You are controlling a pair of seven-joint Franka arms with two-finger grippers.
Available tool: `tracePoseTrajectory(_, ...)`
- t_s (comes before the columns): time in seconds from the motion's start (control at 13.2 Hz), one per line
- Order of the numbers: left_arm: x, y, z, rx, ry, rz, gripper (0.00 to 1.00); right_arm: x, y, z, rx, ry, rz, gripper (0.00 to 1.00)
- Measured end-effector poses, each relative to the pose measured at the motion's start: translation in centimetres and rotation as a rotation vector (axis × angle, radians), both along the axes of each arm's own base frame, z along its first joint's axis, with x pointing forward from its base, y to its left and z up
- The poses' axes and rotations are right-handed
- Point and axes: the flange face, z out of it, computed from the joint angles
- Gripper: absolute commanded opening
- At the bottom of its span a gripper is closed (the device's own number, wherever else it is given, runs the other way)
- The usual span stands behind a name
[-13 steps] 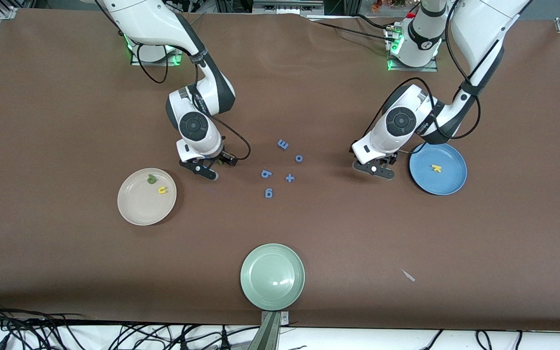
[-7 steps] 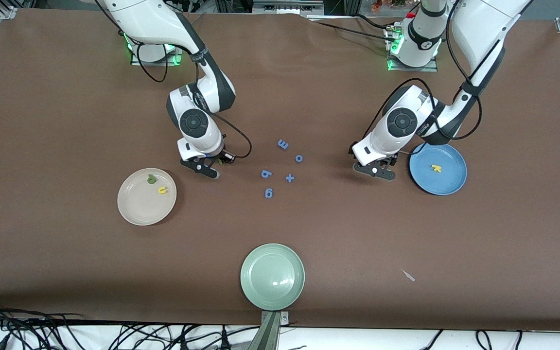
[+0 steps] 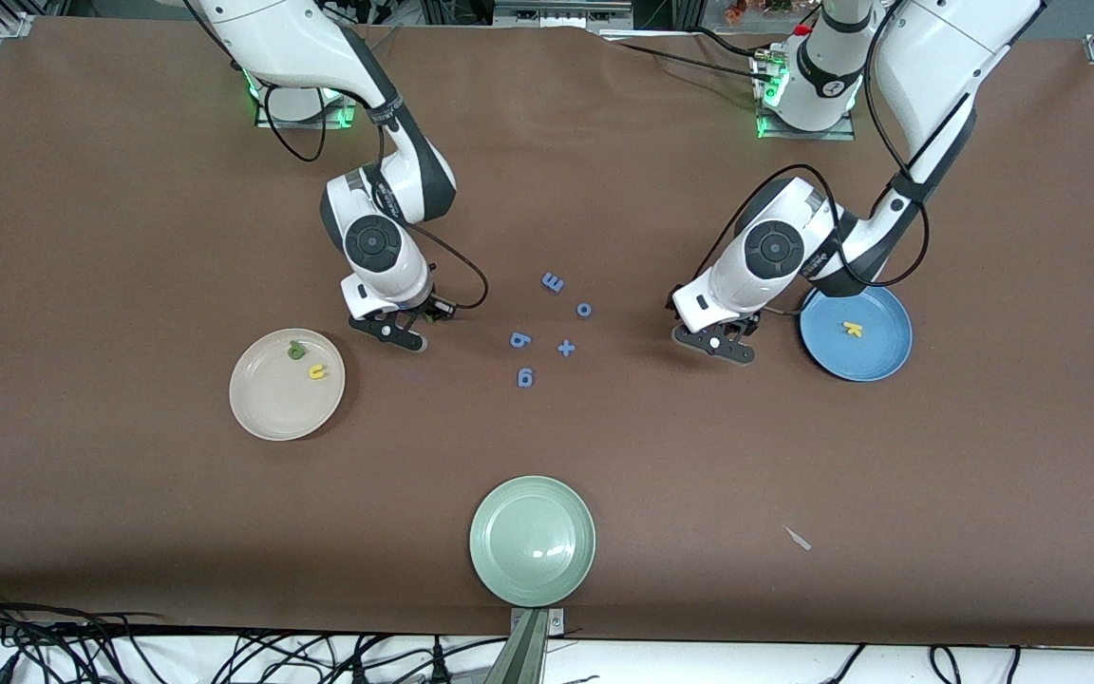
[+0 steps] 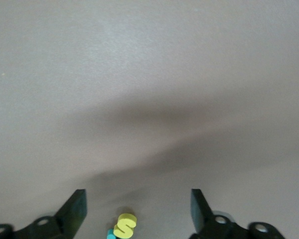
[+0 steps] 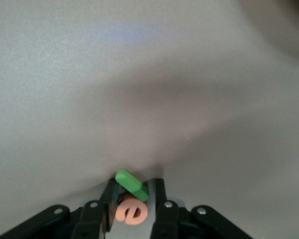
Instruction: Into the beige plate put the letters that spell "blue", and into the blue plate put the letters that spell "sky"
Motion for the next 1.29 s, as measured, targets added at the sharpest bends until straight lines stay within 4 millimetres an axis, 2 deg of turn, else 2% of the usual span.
tracePoseTrajectory(0.23, 0.5, 1.4, -0.1, -0.009, 0.011, -0.127, 0.99, 0.7, -1.2, 0.0, -0.005, -0.004, 0.020, 0.28)
tracePoseTrajectory(0.38, 0.3, 1.7, -0.3, -0.015, 0.019, -0.206, 0.99, 0.8, -1.5, 0.0, -0.006, -0.005, 0.026, 0.28)
tracePoseTrajectory(0.61, -0.9, 1.5, -1.2, -0.022, 0.044, -0.291, 0.98, 0.8, -1.5, 0.0, -0.006, -0.005, 0.025, 0.28)
tracePoseTrajectory(0.76, -1.5, 2.2, -1.8, -0.026, 0.063, -0.336, 0.96, 0.8, -1.4, 0.0, -0.006, -0.005, 0.025, 0.19)
tracePoseTrajectory(0.91, -1.8, 3.2, -2.4, -0.037, 0.070, -0.356, 0.95, 0.8, -1.4, 0.1, -0.005, -0.006, 0.024, 0.03)
tracePoseTrajectory(1.06, -2.3, 3.6, -3.0, -0.056, 0.053, -0.359, 0.89, 0.8, -1.4, 0.1, -0.005, -0.007, 0.023, 0.00)
tracePoseTrajectory(1.14, -2.7, 3.5, -3.2, -0.061, 0.051, -0.362, 0.79, 0.8, -1.4, 0.1, -0.005, -0.007, 0.023, 0.00)
tracePoseTrajectory(1.29, -3.1, 3.4, -3.4, -0.063, 0.057, -0.368, 0.73, 0.8, -1.4, 0.1, -0.004, -0.008, 0.025, 0.00)
